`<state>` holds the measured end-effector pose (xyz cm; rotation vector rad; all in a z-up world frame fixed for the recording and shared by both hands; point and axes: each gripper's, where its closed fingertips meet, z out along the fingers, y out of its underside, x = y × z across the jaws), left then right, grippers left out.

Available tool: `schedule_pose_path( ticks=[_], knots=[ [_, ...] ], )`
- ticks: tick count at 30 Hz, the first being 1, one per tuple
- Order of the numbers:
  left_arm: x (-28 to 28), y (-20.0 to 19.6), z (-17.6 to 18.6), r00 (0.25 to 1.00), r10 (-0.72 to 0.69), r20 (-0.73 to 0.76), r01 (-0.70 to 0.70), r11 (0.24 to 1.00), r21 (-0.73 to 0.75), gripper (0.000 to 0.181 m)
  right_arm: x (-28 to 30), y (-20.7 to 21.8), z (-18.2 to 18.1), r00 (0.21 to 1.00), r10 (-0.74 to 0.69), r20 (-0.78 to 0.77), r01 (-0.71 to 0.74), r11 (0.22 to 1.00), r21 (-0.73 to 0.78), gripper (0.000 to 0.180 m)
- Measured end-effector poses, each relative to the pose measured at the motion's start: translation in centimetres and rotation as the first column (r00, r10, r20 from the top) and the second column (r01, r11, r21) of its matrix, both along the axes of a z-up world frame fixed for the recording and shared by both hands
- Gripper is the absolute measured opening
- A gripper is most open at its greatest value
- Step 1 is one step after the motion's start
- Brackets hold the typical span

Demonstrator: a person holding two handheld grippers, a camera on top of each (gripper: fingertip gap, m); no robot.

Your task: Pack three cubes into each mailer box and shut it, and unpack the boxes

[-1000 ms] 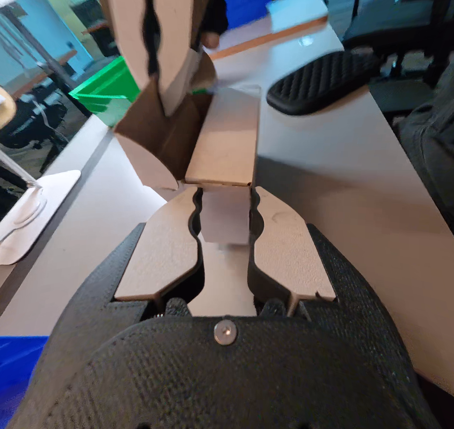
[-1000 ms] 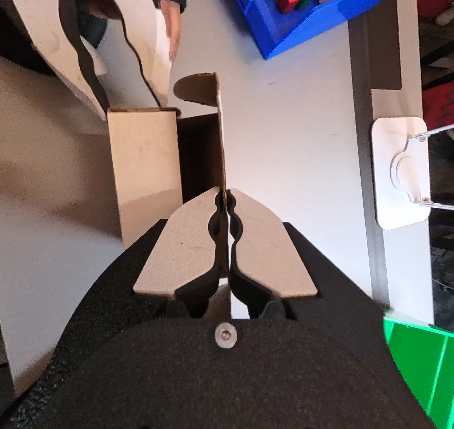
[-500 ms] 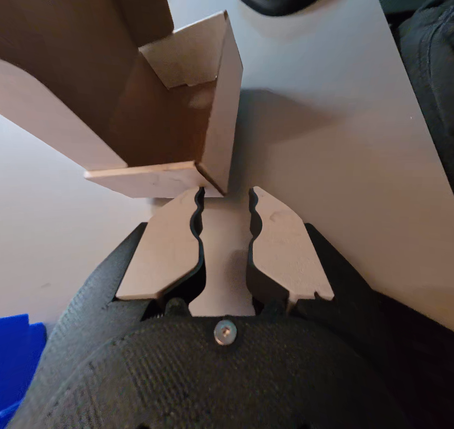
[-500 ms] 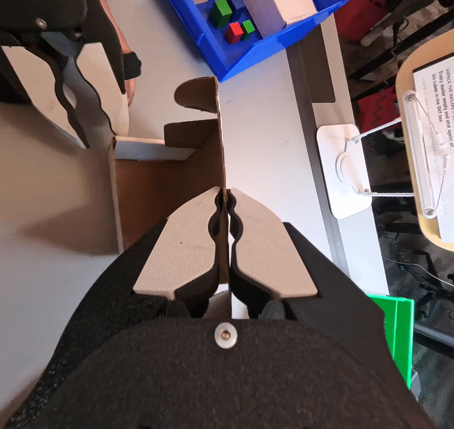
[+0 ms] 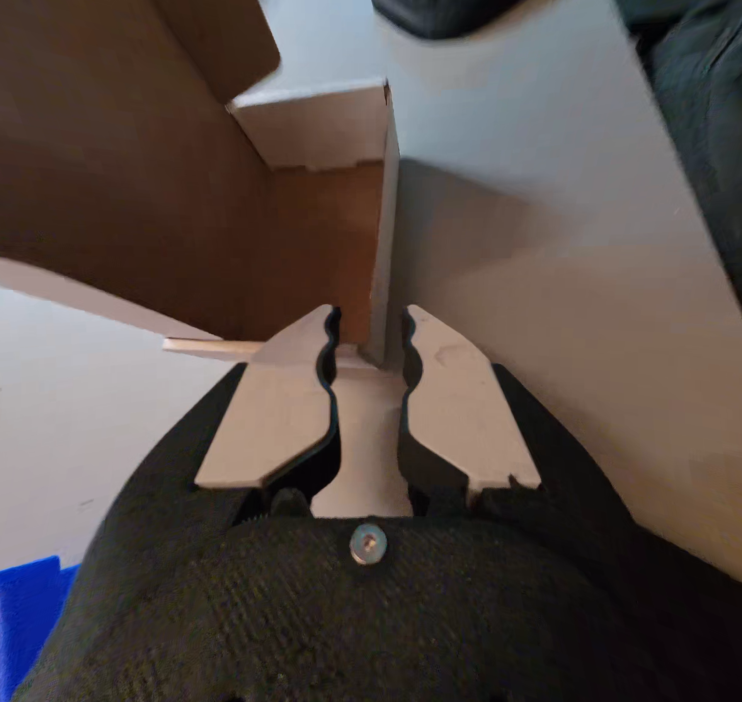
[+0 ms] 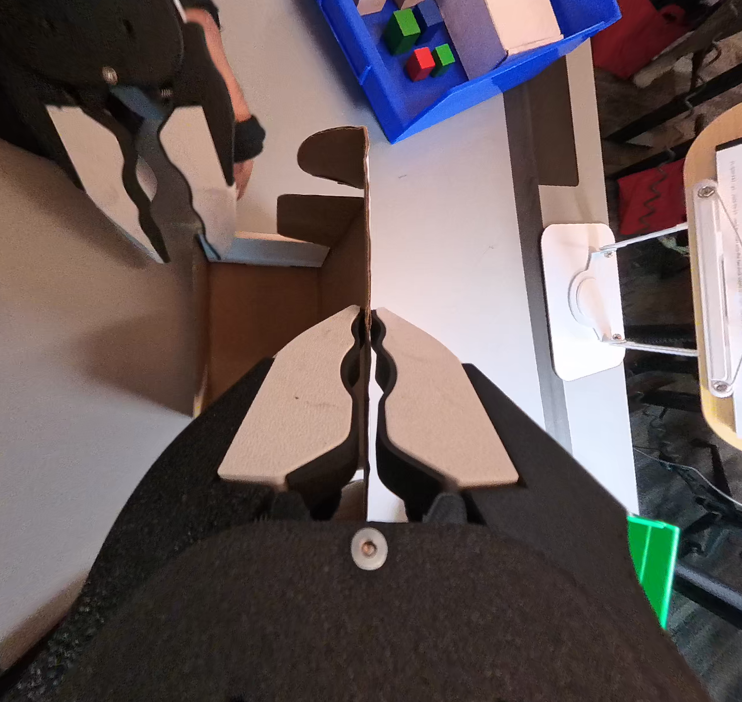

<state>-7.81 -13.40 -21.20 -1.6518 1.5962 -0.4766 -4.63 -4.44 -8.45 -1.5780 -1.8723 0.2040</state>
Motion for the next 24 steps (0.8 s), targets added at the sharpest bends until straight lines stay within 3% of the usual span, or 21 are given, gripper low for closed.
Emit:
schedule_pose_path(
  ticks=[2,3,7,12,18,21,24],
  knots=[
    [-0.2,0.1,-1.3,0.997,0.005,-0.077,-0.005,1.0,0.011,0.016,0.1,0.9,-0.1,1.0,0.0,0.026,0.001,1.0,-0.004,0.002],
    [0.0,0.1,-1.5,0.997,0.007,-0.082,-0.006,1.0,0.014,0.007,0.1,1.7,-0.2,0.999,-0.003,0.046,0.002,1.0,0.012,0.002],
    [0.6,-0.1,-1.5,0.997,0.004,-0.082,-0.003,1.0,0.019,0.003,-0.2,6.4,-1.1,0.993,-0.006,0.121,-0.004,0.997,0.08,0.002],
    [1.2,0.2,-1.5,0.998,0.022,-0.062,-0.02,0.999,0.039,0.004,-1.1,11.8,-5.6,0.97,-0.035,0.241,0.008,0.994,0.114,0.011],
    [1.8,0.4,-1.2,0.999,0.031,-0.017,-0.03,0.999,0.021,0.003,-2.0,13.8,-10.4,0.949,-0.028,0.314,0.0,0.996,0.089,0.017],
    [2.0,0.4,-1.2,0.999,0.038,-0.001,-0.038,0.999,0.002,0.003,-2.0,14.3,-10.2,0.954,-0.048,0.294,0.025,0.996,0.082,0.023],
    [2.1,0.6,-1.0,0.998,0.057,0.021,-0.056,0.998,-0.024,0.003,-2.4,14.6,-7.3,0.984,-0.084,0.157,0.08,0.996,0.029,0.029]
  ],
)
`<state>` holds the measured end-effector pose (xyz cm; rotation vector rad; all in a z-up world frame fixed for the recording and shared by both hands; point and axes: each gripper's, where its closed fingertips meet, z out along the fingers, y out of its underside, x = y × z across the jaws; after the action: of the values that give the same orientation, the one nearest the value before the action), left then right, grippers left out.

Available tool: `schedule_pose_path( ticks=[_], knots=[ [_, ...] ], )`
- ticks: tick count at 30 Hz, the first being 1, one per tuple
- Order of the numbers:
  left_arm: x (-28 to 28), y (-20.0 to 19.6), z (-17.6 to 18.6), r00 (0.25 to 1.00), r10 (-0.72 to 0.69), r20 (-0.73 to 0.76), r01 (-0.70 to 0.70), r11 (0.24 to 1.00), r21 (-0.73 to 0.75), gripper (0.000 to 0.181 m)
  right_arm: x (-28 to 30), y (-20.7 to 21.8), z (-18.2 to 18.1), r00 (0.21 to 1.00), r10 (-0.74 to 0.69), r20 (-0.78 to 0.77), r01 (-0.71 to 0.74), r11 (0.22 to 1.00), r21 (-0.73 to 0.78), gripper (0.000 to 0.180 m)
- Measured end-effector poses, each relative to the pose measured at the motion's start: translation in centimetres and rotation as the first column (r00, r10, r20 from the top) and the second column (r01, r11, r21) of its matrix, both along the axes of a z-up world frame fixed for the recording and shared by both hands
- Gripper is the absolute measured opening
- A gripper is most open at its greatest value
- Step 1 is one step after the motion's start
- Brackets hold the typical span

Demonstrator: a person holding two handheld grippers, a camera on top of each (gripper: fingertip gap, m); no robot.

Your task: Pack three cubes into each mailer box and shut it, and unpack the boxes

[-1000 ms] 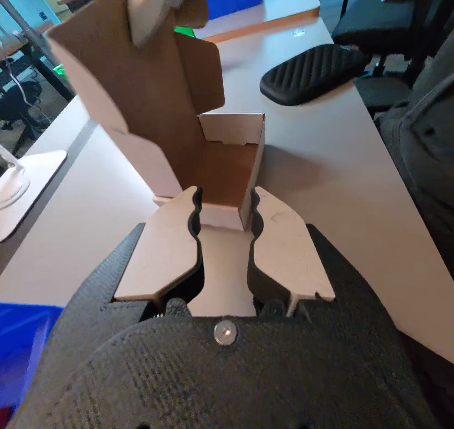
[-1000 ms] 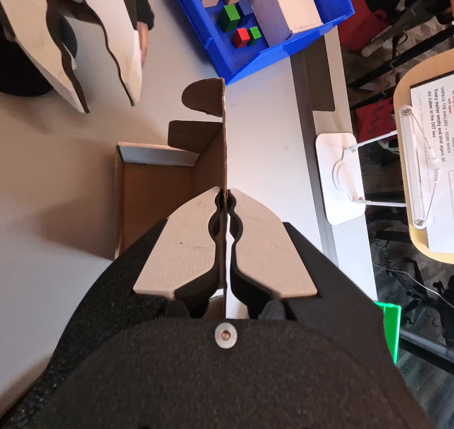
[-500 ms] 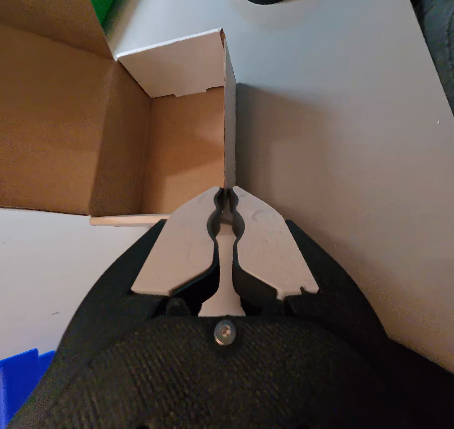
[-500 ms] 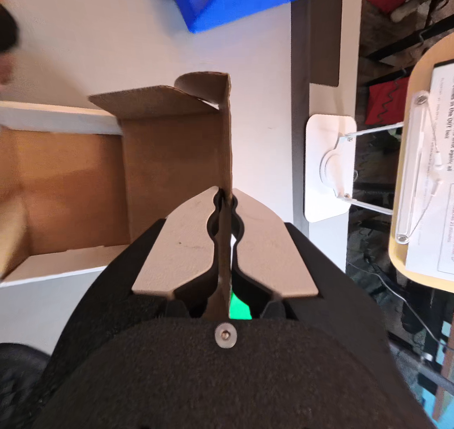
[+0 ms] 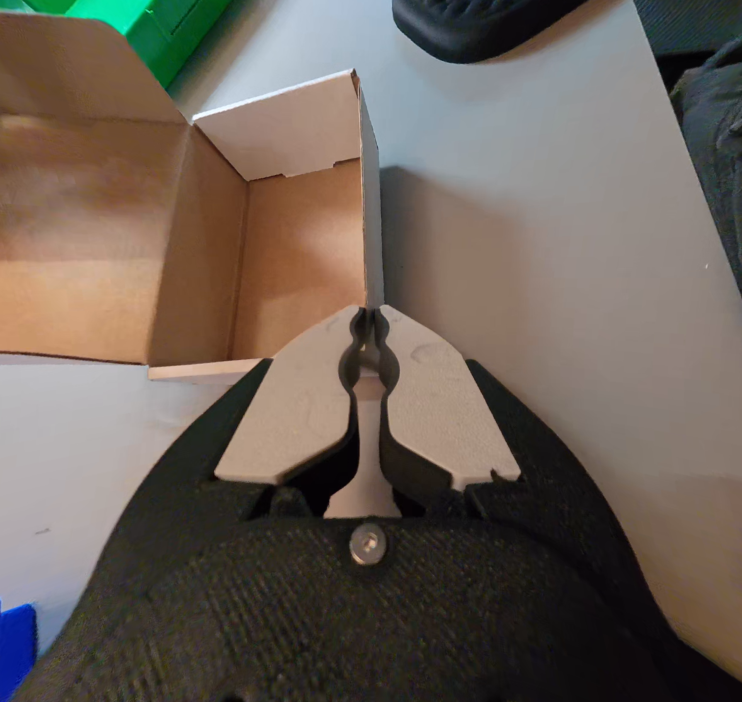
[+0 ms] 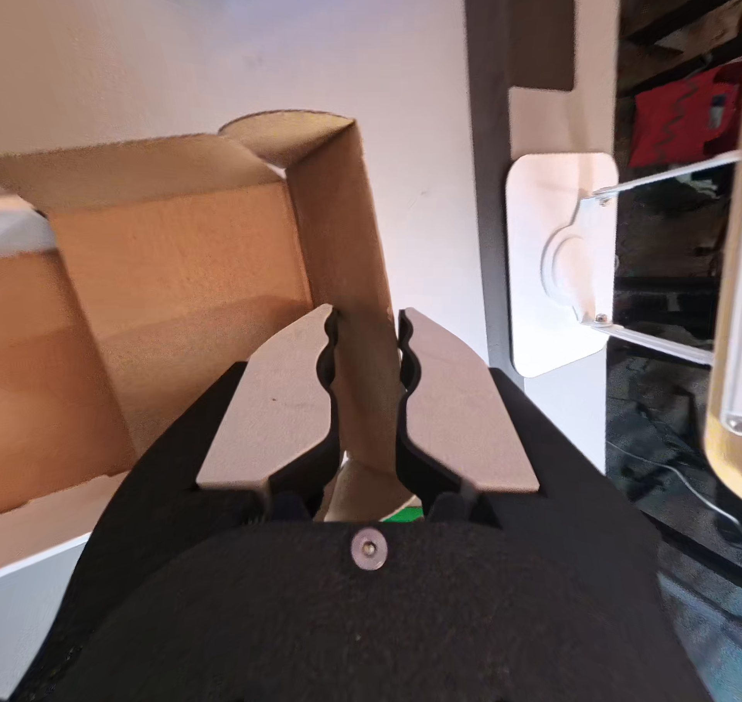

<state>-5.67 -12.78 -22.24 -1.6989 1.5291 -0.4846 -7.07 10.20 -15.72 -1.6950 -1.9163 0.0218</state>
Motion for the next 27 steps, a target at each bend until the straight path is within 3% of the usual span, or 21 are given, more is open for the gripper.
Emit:
schedule_pose_path(
  ticks=[6,10,18,23,27],
  knots=[
    [0.5,0.3,0.1,0.999,0.022,0.029,-0.022,1.0,-0.011,0.003,1.2,0.0,7.6,0.944,-0.065,-0.325,0.084,0.995,0.044,0.025],
    [0.6,0.5,0.5,0.997,0.037,0.06,-0.037,0.999,-0.005,0.003,3.3,-3.3,10.2,0.866,-0.055,-0.497,0.084,0.996,0.037,0.022],
    [-0.7,0.7,3.9,0.97,0.051,0.237,-0.045,0.998,-0.032,0.019,8.4,-9.8,4.2,0.806,-0.067,-0.588,0.099,0.995,0.022,0.025],
    [-8.6,6.5,9.3,0.859,0.341,0.381,-0.371,0.929,0.006,0.028,12.4,-9.5,1.4,0.686,-0.172,-0.707,0.192,0.98,-0.053,0.033],
    [-18.7,11.6,11.7,0.759,0.583,0.291,-0.617,0.786,0.036,0.036,14.4,-8.7,0.3,0.552,-0.273,-0.788,0.239,0.957,-0.164,0.04]
  ],
)
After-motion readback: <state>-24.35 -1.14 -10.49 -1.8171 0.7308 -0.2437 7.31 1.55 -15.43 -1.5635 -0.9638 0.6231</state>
